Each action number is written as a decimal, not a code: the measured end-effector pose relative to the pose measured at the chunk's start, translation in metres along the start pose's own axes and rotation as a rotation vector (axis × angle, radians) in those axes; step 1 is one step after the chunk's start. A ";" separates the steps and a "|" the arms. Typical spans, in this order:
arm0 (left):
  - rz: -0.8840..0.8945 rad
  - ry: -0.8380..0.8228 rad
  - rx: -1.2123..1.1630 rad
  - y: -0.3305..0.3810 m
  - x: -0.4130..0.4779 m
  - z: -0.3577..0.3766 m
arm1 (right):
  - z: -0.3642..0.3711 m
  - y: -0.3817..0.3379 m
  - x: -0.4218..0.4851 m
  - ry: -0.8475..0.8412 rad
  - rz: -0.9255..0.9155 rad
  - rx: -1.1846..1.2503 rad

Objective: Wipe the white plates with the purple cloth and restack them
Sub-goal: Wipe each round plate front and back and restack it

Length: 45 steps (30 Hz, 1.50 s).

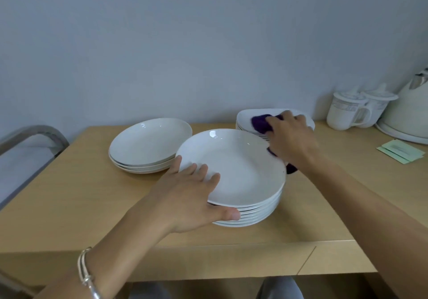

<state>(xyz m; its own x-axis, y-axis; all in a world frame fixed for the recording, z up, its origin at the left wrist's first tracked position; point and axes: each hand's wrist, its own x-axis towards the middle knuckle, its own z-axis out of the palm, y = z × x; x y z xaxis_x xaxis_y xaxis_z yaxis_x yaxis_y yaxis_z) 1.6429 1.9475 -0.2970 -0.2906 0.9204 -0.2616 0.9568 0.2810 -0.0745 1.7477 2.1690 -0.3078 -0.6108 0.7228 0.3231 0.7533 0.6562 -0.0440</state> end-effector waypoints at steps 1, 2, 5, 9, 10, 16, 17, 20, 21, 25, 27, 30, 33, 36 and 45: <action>0.005 0.012 -0.002 0.001 -0.001 0.000 | 0.000 0.012 0.004 0.006 0.064 0.001; 0.020 0.025 -0.006 0.002 -0.002 0.000 | 0.002 0.025 0.005 0.004 0.105 0.020; 0.151 0.078 -0.042 0.011 -0.003 -0.001 | 0.010 0.053 -0.002 0.007 0.136 0.137; 0.257 0.068 -0.109 0.020 -0.001 -0.001 | 0.011 0.059 -0.016 0.007 0.126 0.216; 0.252 0.059 -0.118 0.020 -0.001 0.000 | 0.010 0.058 -0.018 0.011 0.122 0.228; 0.244 0.048 -0.110 0.022 -0.002 -0.001 | -0.035 0.028 -0.048 0.069 -0.010 0.437; 0.236 0.043 -0.115 0.022 -0.003 -0.002 | -0.047 0.018 -0.057 0.045 -0.081 0.454; 0.223 0.036 -0.112 0.023 -0.002 -0.002 | -0.059 -0.011 -0.079 -0.127 -0.266 0.250; 0.220 0.031 -0.108 0.023 -0.003 -0.002 | -0.054 -0.013 -0.081 -0.173 -0.271 0.169; 0.223 0.042 -0.079 0.024 -0.004 -0.001 | -0.043 0.017 -0.056 -0.094 -0.057 0.204; 0.228 0.061 -0.083 0.023 -0.005 0.000 | -0.041 0.033 -0.039 -0.022 0.041 0.153; 0.233 0.074 -0.111 0.023 -0.006 -0.001 | -0.041 0.045 -0.033 0.070 0.138 0.211; 0.199 0.199 -0.199 0.026 -0.008 -0.008 | -0.045 0.043 -0.031 0.133 0.105 0.299; 0.170 0.426 -0.460 0.022 -0.009 -0.020 | -0.051 0.035 -0.034 0.182 0.091 0.347; 0.080 0.815 -1.688 -0.003 0.005 -0.047 | -0.084 0.001 -0.039 0.410 0.036 0.624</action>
<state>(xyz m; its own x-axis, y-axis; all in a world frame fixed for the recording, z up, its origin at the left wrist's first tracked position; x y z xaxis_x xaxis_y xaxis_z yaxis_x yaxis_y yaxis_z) 1.6388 1.9639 -0.2529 -0.6682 0.6875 0.2844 0.1023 -0.2938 0.9504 1.7927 2.1227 -0.2415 -0.3565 0.6873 0.6329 0.4179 0.7232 -0.5499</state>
